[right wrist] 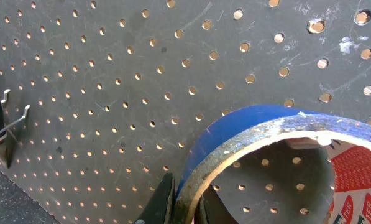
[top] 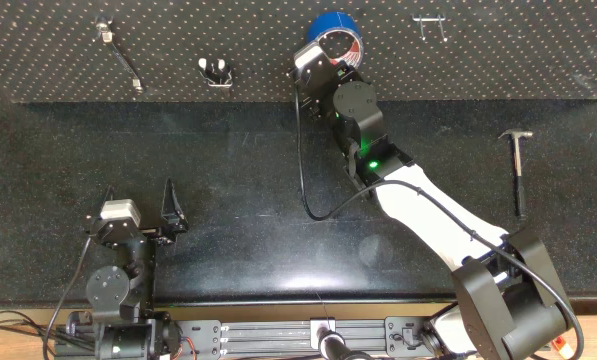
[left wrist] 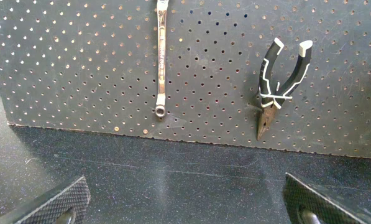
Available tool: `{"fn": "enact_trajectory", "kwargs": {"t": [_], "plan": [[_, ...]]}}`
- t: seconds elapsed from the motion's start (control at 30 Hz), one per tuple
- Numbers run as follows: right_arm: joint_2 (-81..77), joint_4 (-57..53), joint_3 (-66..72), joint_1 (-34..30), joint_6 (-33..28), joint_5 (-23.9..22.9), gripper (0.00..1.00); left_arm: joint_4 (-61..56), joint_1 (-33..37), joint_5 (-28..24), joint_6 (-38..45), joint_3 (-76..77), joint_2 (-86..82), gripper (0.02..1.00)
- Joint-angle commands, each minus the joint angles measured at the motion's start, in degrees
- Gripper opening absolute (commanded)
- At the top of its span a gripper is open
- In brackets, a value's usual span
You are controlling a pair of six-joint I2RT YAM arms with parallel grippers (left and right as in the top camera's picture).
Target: Place Tools Onto Pegboard
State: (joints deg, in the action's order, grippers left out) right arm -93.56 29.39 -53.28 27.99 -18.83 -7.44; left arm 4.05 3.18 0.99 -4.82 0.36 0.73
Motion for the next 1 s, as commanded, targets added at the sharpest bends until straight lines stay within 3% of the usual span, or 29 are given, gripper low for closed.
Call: {"fn": "enact_trajectory", "kwargs": {"t": [0.03,0.17,0.33,0.37,0.77,1.0], "plan": [[-1.0,-0.1,-0.9,0.2,-1.9,-1.2,0.077,0.5,-0.2,-0.4,-0.7,0.0,-0.5,0.996],[-1.0,-0.1,-0.9,0.2,-1.9,-1.1,0.518,0.5,-0.2,-0.4,-0.7,0.0,-0.5,0.996],[0.7,-0.3,-0.9,0.3,-1.4,-0.5,0.961,0.5,-0.2,-0.4,-0.7,0.0,-0.5,0.996],[1.9,-0.9,-0.9,0.2,-1.4,-0.5,0.993,0.5,-0.2,-0.4,-0.7,0.0,-0.5,0.996],[29.6,-36.1,-0.9,-1.4,-2.0,-0.5,0.998,0.5,-0.2,-0.4,-0.7,0.0,-0.5,0.996],[38.8,-48.5,-0.9,-16.0,0.8,-0.7,0.991,0.5,-0.2,-0.4,-0.7,0.0,-0.5,0.996]]}}
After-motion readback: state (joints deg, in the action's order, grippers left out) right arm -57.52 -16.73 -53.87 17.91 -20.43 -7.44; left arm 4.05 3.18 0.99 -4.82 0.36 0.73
